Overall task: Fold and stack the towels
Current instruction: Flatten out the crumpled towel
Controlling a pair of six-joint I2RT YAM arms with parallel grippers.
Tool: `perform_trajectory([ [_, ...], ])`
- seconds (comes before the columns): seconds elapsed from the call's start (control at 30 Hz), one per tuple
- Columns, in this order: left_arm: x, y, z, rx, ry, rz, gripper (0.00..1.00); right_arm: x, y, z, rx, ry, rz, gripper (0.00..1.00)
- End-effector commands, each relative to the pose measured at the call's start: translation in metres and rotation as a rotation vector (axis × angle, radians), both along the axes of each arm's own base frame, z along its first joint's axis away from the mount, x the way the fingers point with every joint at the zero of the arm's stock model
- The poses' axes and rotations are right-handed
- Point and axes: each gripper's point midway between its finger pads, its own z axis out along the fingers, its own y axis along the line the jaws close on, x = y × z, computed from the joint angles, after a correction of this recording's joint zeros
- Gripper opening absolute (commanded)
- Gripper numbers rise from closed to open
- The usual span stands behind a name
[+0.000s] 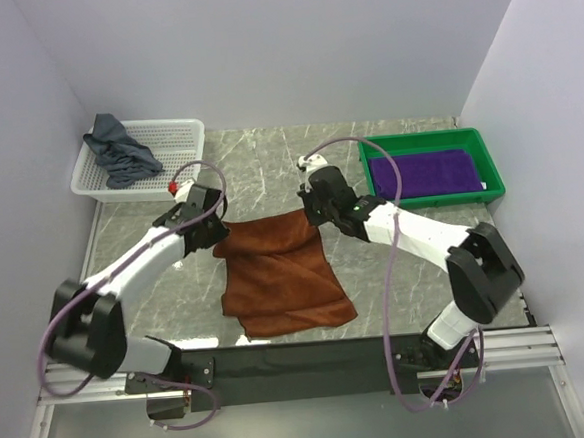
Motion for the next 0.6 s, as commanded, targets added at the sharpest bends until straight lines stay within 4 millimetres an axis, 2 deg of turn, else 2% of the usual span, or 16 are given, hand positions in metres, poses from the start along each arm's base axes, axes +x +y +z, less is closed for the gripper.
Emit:
perform_trajectory([
  [0.0,0.031,0.013,-0.011,0.024,0.007,0.018,0.35,0.022,0.001,-0.003,-0.032,-0.03,-0.021,0.0],
  [0.07,0.044,0.017,-0.005,0.015,0.005,0.017,0.54,0.025,0.0,-0.009,-0.039,-0.017,-0.026,0.0],
  [0.1,0.046,0.017,-0.006,0.015,0.016,0.009,0.71,0.025,-0.001,-0.013,-0.048,-0.007,-0.025,0.0],
  [0.17,0.054,0.016,0.006,0.023,-0.006,-0.014,0.82,0.026,-0.002,-0.014,-0.05,-0.004,-0.026,0.0],
  [0.2,0.056,0.015,0.007,0.029,-0.002,-0.025,0.84,0.025,-0.003,-0.014,-0.049,-0.001,-0.023,0.0],
  [0.27,0.064,0.016,0.014,0.05,-0.012,-0.063,0.81,0.026,-0.003,-0.013,-0.043,0.004,-0.02,0.0],
  [0.3,0.067,0.016,0.008,0.063,0.01,-0.079,0.75,0.026,-0.004,-0.014,-0.042,0.01,-0.017,0.0],
  [0.37,0.074,0.018,0.007,0.084,0.033,-0.127,0.71,0.025,-0.003,-0.017,-0.039,0.017,-0.005,0.0],
  [0.4,0.077,0.022,-0.005,0.096,0.072,-0.132,0.68,0.024,-0.002,-0.018,-0.041,0.021,-0.001,0.0],
  [0.47,0.079,0.019,-0.012,0.095,0.117,-0.205,0.63,0.024,-0.003,-0.019,-0.041,0.027,0.004,0.0],
  [0.5,0.079,0.022,-0.026,0.102,0.162,-0.22,0.6,0.024,-0.002,-0.019,-0.039,0.029,0.008,0.0],
  [0.57,0.078,0.019,-0.034,0.113,0.192,-0.303,0.58,0.022,-0.001,-0.02,-0.035,0.031,0.016,0.0],
])
